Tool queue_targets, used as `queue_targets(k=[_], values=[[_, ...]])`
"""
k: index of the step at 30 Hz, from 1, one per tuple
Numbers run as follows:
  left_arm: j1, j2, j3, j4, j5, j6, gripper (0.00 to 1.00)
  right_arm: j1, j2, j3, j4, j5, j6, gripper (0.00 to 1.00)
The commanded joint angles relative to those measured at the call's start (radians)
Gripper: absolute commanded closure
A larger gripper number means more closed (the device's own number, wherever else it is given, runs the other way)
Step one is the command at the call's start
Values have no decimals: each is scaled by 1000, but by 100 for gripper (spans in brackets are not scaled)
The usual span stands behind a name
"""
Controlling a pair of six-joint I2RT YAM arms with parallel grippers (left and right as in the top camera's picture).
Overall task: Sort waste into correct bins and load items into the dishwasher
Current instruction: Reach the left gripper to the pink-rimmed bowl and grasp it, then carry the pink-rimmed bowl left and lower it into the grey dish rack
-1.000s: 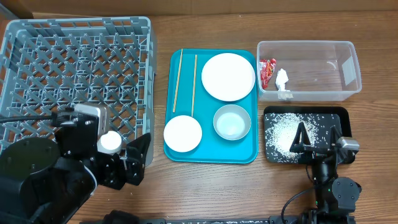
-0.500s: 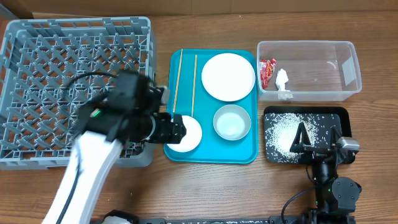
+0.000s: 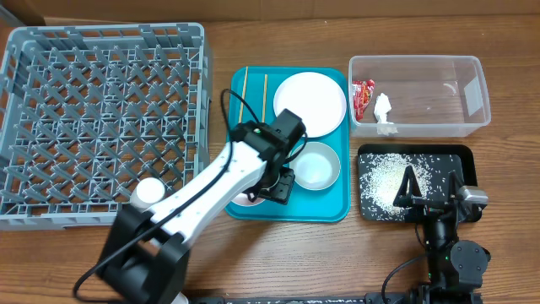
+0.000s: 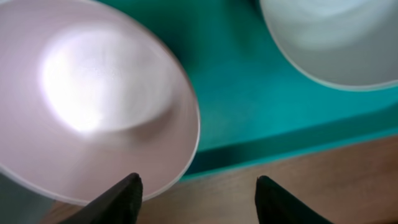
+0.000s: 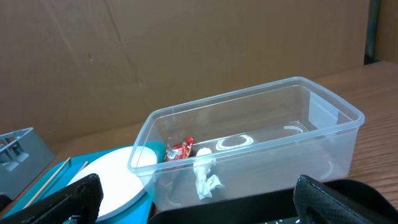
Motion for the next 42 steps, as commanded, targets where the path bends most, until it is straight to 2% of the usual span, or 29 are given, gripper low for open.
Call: queue_targets(k=[1,6,10,12,23,26,27,34,42], values=[[-18,61,1,29,-18,-33,42,-3,-10,-10,3,5,-1,0],[-23,97,0,55,-74,-31,55,-3,-10,-10,3,5,-1,0],[-23,125,0,79,-83,-29,73,-3,-10,-10,3,5,-1,0],[-23,126,0,89,-83,-28,75,-3,-10,-10,3,5,-1,0],[-24,126,-26,134,-80,-28,76,-3,-10,-10,4,5,-1,0],[-24,126,-31,136,-80,-28,93,-3,-10,-10,3,5,-1,0],[-24,125,-30,136,-80,-28,96,-3,-10,-10,3,5,-1,0],[-19,90,16,72,-80,-47,96,-3,-10,-10,3,5,-1,0],[60,-161,199,-64,-68,-40,96,-3,-10,-10,3,5,-1,0]])
